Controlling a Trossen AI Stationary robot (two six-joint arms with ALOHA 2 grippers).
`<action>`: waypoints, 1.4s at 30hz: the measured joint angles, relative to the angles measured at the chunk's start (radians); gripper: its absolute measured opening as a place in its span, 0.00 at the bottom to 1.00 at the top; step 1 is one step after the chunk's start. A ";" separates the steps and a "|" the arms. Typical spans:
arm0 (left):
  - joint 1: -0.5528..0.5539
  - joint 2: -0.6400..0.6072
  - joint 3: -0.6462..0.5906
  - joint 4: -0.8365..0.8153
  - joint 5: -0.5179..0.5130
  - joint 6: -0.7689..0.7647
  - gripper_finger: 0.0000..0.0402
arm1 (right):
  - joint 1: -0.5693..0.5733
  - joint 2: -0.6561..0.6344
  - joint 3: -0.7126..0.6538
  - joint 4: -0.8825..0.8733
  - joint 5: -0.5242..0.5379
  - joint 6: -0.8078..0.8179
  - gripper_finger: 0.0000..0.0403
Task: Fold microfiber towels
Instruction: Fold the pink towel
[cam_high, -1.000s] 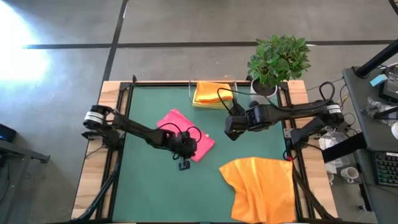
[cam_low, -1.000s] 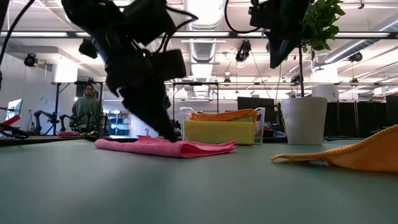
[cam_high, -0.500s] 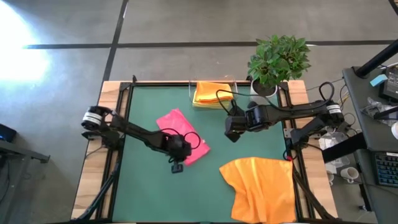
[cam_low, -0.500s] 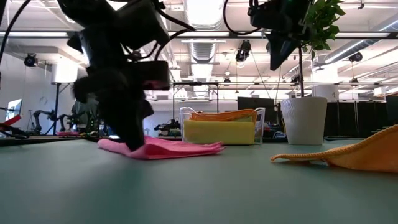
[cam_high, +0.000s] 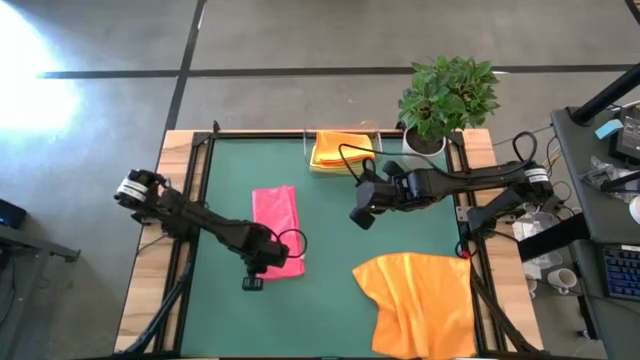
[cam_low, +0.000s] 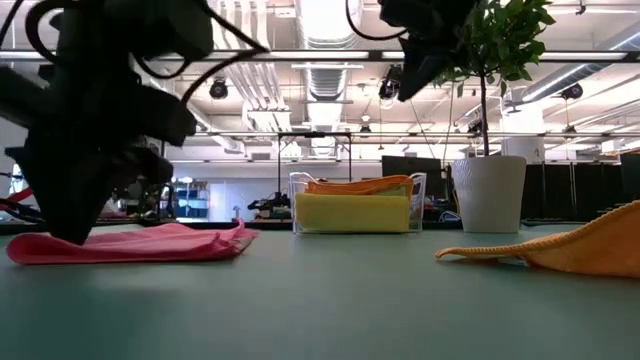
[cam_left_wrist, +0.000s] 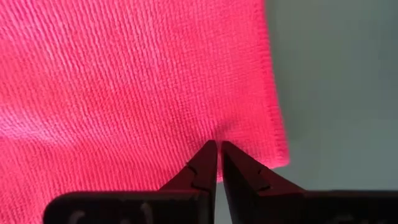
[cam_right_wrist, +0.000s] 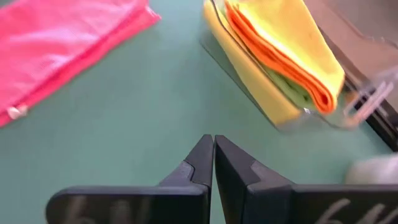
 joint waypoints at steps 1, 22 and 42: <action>-0.002 -0.005 0.000 -0.001 -0.001 0.000 0.02 | 0.000 0.000 0.000 0.018 0.000 -0.014 0.02; -0.010 -0.033 0.114 -0.453 -0.016 0.053 0.36 | 0.002 0.005 0.002 0.163 -0.190 -0.134 0.15; -0.286 -0.218 -0.028 -0.077 -0.205 -0.360 0.39 | 0.058 0.331 0.009 0.650 -0.564 -0.783 0.31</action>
